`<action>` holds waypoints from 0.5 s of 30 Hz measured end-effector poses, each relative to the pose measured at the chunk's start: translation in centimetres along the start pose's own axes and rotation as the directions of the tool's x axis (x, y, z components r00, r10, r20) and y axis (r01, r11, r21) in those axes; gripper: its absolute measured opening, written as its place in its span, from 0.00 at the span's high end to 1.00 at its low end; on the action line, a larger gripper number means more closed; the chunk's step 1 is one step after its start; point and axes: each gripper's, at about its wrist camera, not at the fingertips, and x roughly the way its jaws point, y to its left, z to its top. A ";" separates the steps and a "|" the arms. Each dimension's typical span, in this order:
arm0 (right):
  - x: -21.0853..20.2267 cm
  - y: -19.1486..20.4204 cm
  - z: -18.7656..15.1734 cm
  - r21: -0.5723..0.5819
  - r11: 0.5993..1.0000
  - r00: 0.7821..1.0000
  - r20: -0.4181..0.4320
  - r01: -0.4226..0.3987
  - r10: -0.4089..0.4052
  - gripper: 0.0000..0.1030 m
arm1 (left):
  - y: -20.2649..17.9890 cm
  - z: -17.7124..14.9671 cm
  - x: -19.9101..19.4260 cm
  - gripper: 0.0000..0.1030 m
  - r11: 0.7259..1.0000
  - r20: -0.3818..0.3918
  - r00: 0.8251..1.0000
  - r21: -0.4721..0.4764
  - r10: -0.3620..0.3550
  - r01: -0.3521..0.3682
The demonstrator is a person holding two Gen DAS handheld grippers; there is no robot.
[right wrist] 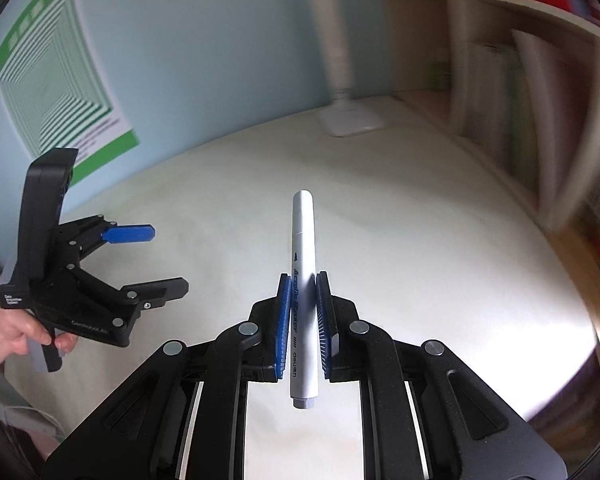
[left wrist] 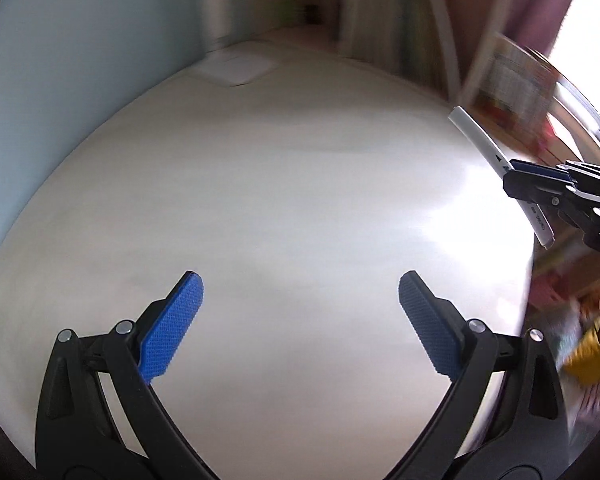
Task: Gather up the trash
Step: 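Carry the white marker with the right tool over the wastebasket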
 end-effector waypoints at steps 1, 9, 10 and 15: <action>-1.8 -1.4 -1.4 0.034 0.999 1.000 0.009 0.029 -0.029 0.87 | -2.0 0.2 0.1 0.07 0.999 -0.005 1.000 0.035 -0.023 0.023; -12.0 -9.2 -12.4 0.260 0.948 0.982 -0.005 0.183 -0.188 0.87 | -17.3 -0.9 1.8 0.07 0.943 -0.087 0.980 0.270 -0.177 0.195; -13.1 -10.0 -14.0 0.286 0.938 0.979 -0.012 0.197 -0.202 0.87 | -18.6 -1.1 1.9 0.07 0.934 -0.096 0.977 0.289 -0.191 0.211; -16.9 -12.4 -21.6 0.414 0.874 0.967 -0.067 0.253 -0.248 0.87 | -27.0 -4.4 2.8 0.07 0.861 -0.175 0.949 0.402 -0.261 0.310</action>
